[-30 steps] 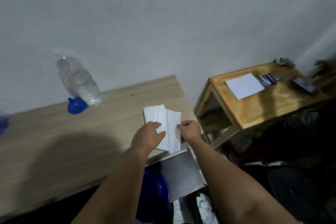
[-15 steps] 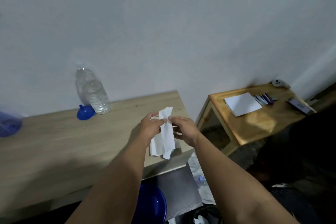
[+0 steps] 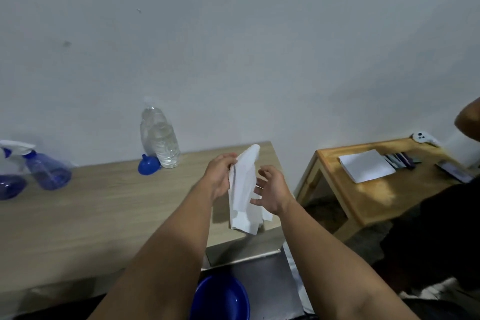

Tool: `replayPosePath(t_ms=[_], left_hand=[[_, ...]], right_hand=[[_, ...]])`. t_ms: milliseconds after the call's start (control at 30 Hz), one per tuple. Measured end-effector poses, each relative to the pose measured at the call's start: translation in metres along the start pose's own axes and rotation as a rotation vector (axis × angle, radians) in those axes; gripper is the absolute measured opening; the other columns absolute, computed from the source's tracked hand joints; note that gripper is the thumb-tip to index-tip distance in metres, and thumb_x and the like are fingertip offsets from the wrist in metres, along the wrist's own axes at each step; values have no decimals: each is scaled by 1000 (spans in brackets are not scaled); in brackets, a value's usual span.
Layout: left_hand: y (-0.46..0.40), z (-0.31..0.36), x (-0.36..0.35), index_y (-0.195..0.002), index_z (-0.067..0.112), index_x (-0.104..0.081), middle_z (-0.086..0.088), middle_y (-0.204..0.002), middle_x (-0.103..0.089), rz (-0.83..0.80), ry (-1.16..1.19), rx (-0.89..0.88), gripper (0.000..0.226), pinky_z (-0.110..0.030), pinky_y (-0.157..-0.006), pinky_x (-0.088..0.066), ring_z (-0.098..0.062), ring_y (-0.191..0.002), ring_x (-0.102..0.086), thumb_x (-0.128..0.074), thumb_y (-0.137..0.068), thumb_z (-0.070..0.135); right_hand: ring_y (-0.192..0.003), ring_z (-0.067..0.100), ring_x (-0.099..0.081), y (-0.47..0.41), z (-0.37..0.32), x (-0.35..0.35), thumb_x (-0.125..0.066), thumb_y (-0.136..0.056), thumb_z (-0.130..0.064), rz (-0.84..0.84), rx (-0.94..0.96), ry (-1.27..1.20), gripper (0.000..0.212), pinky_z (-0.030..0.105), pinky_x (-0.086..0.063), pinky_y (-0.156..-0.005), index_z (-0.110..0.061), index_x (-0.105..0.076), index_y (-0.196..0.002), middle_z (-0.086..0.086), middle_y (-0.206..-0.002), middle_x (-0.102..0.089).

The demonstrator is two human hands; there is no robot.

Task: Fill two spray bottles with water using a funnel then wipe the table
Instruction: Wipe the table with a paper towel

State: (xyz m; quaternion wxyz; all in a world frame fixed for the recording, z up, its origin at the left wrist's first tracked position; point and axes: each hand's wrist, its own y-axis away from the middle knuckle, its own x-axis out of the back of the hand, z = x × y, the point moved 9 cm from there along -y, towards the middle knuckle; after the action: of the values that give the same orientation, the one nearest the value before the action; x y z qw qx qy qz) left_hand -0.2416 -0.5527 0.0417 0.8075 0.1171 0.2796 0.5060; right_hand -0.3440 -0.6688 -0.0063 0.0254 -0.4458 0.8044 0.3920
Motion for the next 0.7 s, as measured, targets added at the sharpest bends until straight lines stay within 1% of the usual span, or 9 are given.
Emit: replayPosePath(t_ms=[67,100,133,200,233,300,433,567,700], left_hand=[[-1,1,15,-107,7,-61,-12,-91,-64,38,-34,-5,18,-35,-74,-54,-24,-77,-61,-55,-94,-3],[-2,1,25,-104,8,-62,-13,-92,-66,62,-57,-3,17,-35,-75,-54,-24,-77,-62,-56,-94,-3],[-3,0,36,-101,9,-63,-13,-95,-67,90,-77,-1,16,-37,-77,-54,-25,-79,-63,-57,-93,-3],[-4,0,62,-97,12,-65,-14,-104,-69,160,-106,2,15,-40,-83,-54,-27,-86,-64,-59,-94,-1],[-3,1,75,-97,14,-65,-14,-106,-69,193,-115,3,15,-41,-83,-54,-27,-89,-64,-59,-94,0],[3,5,103,-97,15,-65,-12,-106,-70,249,-131,-7,16,-41,-82,-55,-27,-90,-65,-58,-96,1],[21,21,159,-100,13,-68,-10,-109,-71,341,-91,-34,20,-44,-83,-61,-27,-97,-69,-54,-96,-1],[51,46,231,-96,12,-71,-10,-105,-73,472,-25,-104,22,-38,-74,-59,-27,-88,-69,-55,-92,-3],[87,67,311,-88,15,-70,-10,-93,-73,589,-33,-134,22,-37,-73,-57,-25,-77,-66,-56,-92,-2]], right_hand=[[-83,27,-60,1,1,-7,-60,-90,-30,-39,5,-101,18,41,-48,-78,-20,-60,-76,4,-88,-57],[-81,26,-60,-1,1,-9,-62,-92,-28,-43,14,-117,18,39,-48,-75,-18,-65,-78,4,-88,-58],[-83,27,-62,0,0,-13,-64,-92,-26,-62,20,-136,15,38,-50,-73,-13,-71,-88,5,-91,-61],[-92,29,-68,0,1,-24,-72,-90,-23,-95,18,-110,30,39,-58,-72,-7,-72,-116,9,-101,-67],[-94,28,-68,0,1,-30,-74,-90,-21,-93,27,-55,32,38,-59,-70,-8,-72,-119,9,-103,-68],[-92,26,-66,0,1,-46,-70,-93,-16,-97,64,68,21,35,-56,-68,-14,-75,-114,6,-103,-70],[-89,26,-66,-6,12,-91,-66,-94,-4,-139,87,233,25,36,-55,-75,-15,-75,-115,7,-105,-72],[-81,24,-71,-12,30,-161,-71,-94,-5,-213,91,354,27,30,-57,-64,-13,-72,-120,6,-100,-76],[-84,25,-73,-22,64,-240,-80,-90,-9,-313,69,405,26,36,-60,-74,-10,-75,-116,9,-103,-80]])
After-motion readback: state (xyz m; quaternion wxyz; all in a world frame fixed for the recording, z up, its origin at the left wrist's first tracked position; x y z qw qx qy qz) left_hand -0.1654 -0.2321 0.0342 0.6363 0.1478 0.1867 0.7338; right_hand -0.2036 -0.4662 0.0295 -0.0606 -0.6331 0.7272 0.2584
